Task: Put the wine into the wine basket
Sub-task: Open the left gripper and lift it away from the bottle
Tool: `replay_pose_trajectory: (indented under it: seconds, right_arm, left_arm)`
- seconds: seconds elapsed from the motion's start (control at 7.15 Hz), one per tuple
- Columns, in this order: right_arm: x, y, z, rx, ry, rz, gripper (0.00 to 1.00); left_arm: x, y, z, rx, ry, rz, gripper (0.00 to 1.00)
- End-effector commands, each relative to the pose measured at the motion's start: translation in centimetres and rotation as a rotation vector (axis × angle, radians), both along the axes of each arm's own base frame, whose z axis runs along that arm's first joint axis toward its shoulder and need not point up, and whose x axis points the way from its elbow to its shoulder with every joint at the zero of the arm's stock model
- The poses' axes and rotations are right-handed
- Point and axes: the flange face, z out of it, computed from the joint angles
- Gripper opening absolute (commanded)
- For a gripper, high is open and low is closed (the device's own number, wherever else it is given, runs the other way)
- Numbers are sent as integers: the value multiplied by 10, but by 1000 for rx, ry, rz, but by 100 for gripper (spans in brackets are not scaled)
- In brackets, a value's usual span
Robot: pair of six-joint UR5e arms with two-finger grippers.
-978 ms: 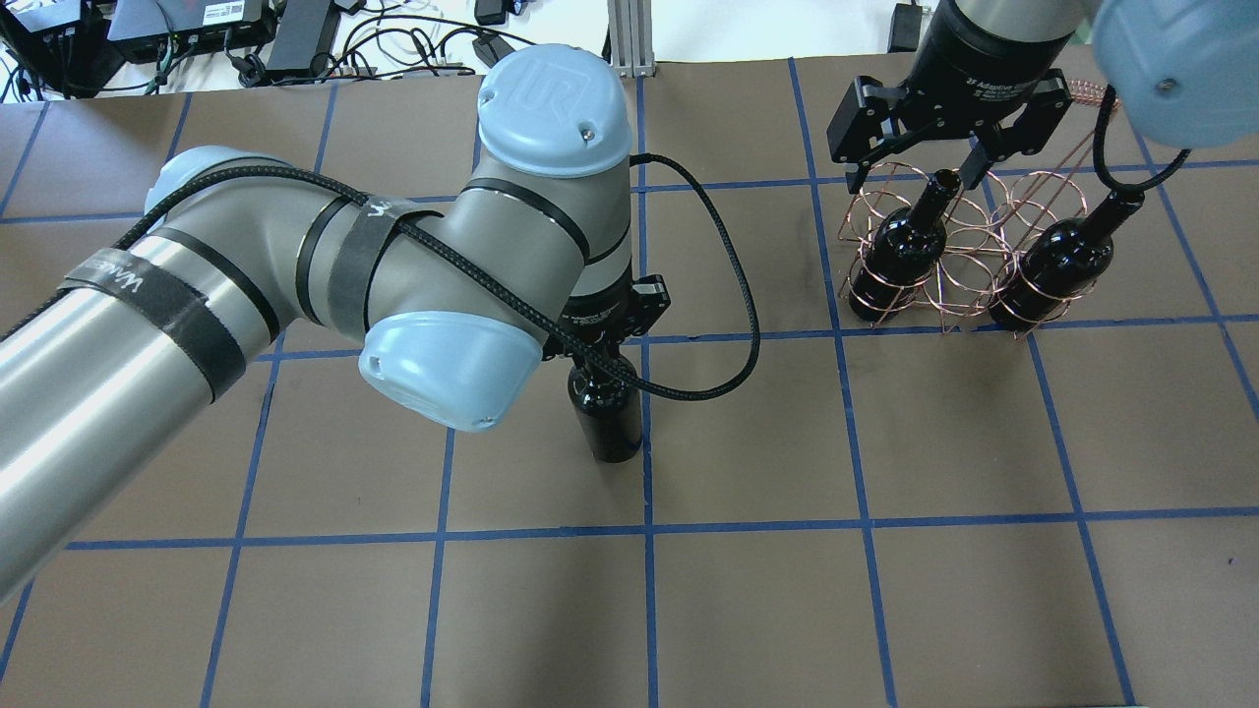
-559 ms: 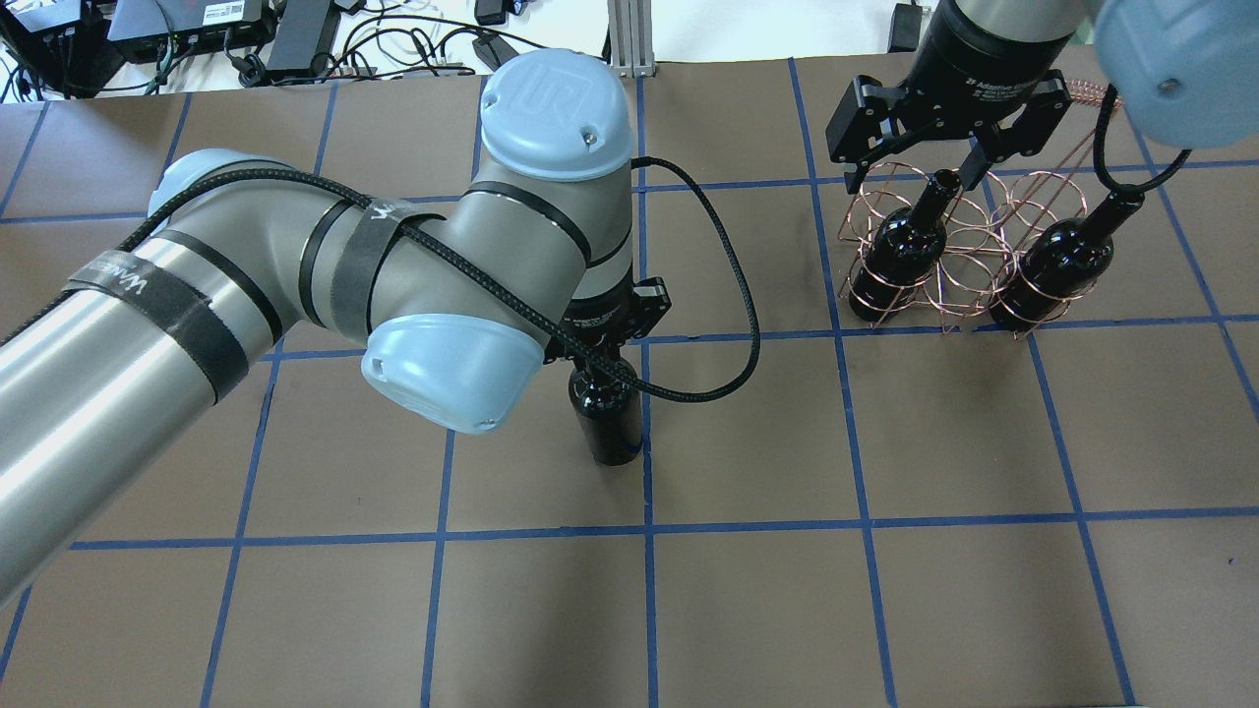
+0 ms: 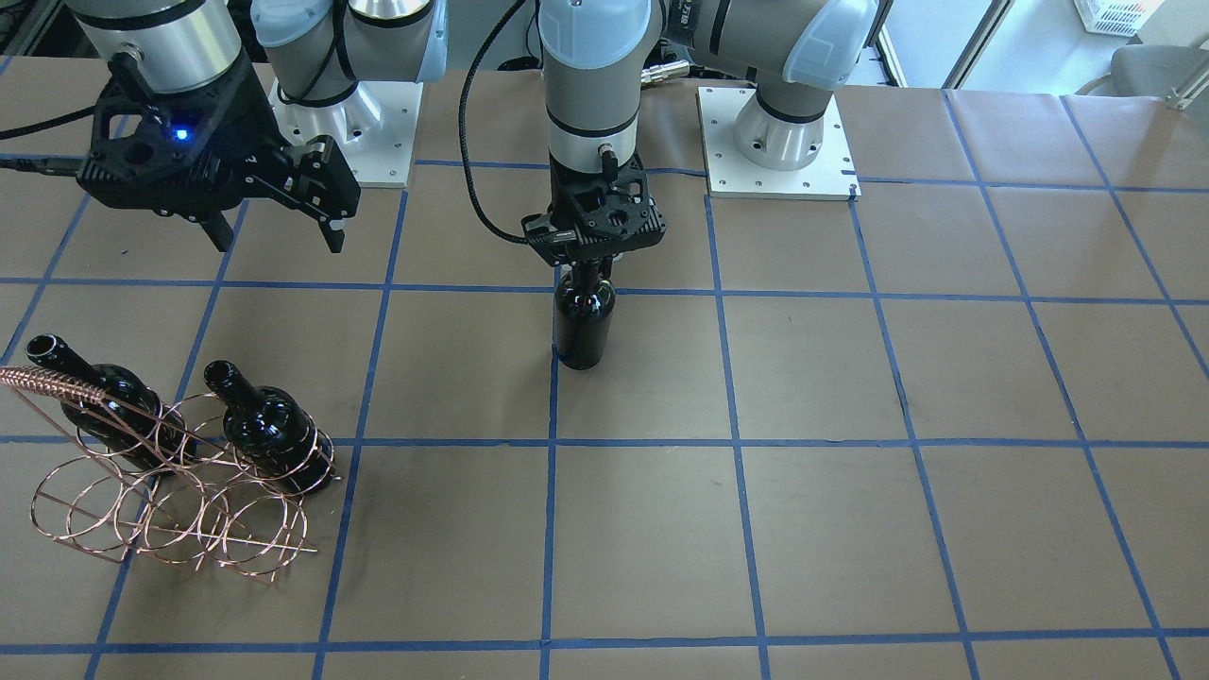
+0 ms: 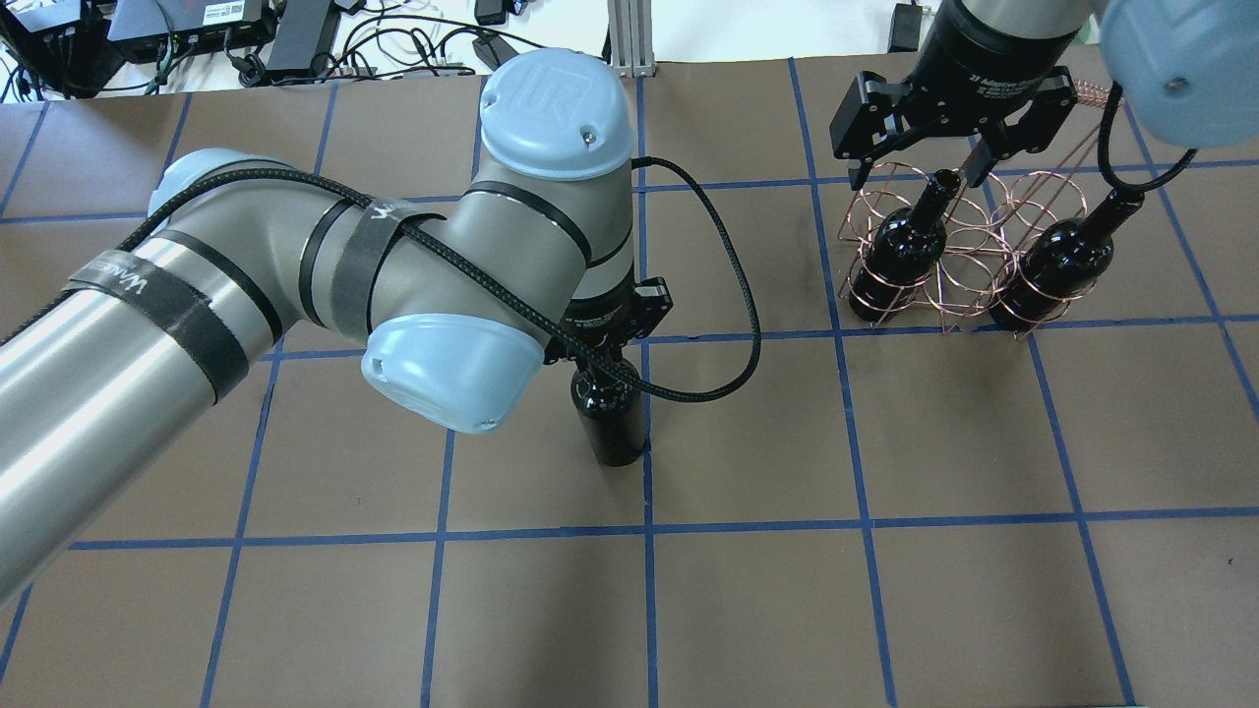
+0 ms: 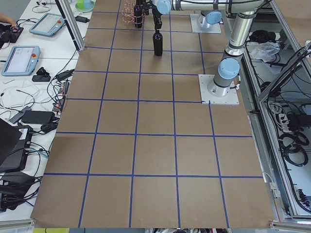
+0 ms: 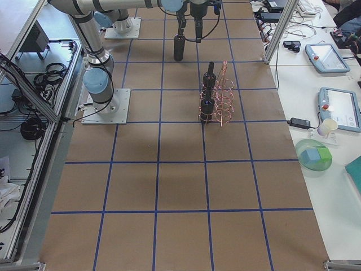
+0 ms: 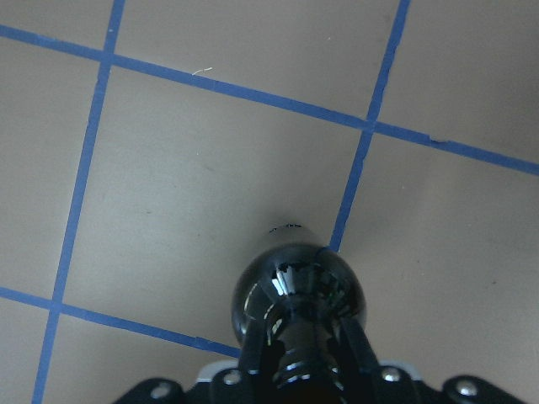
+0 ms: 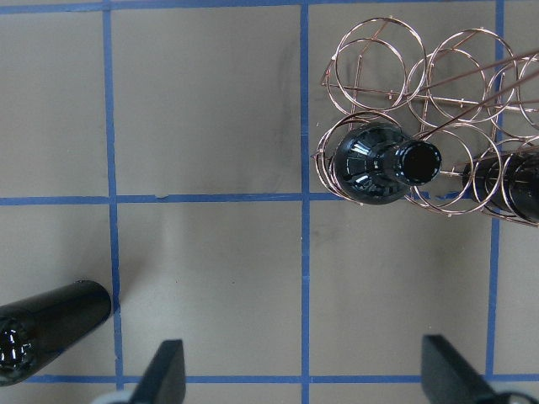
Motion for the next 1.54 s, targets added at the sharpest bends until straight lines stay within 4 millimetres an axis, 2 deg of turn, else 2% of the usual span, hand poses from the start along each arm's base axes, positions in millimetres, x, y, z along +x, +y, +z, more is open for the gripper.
replay_pose_trajectory:
  seconds: [0.0, 0.14, 0.42, 0.56, 0.7, 0.84, 0.98, 1.12, 1.26, 1.4]
  right_arm:
    - [0, 2, 3, -8, 4, 67, 100]
    - [0, 1, 1, 0, 6, 73, 100]
    - [1, 5, 4, -3, 4, 67, 100]
    - [2, 6, 3, 3, 5, 61, 100]
    - [14, 10, 4, 2, 9, 78, 100]
    - [39, 18, 2, -1, 61, 91, 100]
    - [76, 27, -4, 3, 62, 103, 100]
    - [103, 32, -15, 27, 49, 113, 100]
    - [135, 40, -23, 42, 35, 78, 100]
    - [179, 52, -35, 49, 35, 99, 100]
  left_arm:
    - [-1, -1, -3, 9, 3, -3, 89]
    - [-1, -1, -4, 12, 5, -3, 100]
    - [12, -13, 10, -18, 9, -56, 100]
    - [40, -28, 28, -36, 8, -214, 100]
    - [87, -59, 39, -47, 22, -172, 100]
    - [118, -82, 58, -71, 114, -163, 100]
    - [172, -102, 79, -42, 114, -163, 100]
    - [211, -104, 110, -7, 110, -200, 100]
    - [235, -93, 145, 2, 84, -257, 100]
    - [247, -79, 167, 15, 46, -270, 100]
